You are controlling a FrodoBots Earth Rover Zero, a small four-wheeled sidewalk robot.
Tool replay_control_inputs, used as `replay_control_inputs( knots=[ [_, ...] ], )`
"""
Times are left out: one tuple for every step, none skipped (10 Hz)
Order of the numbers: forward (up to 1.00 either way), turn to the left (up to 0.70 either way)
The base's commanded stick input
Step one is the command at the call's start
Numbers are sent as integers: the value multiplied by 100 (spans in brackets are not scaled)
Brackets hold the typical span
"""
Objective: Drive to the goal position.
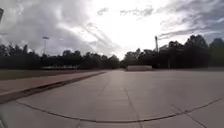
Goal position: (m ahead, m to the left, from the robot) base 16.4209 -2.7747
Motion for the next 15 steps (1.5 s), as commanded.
replay_control_inputs(
  knots=[
    [70,0],
    [70,0],
    [70,0],
    [70,0],
    [70,0],
    [70,0],
    [70,0],
    [70,-11],
    [70,-35],
    [70,-35],
    [70,-35],
    [70,-33],
    [70,0],
    [70,0],
    [70,0]
  ],
)
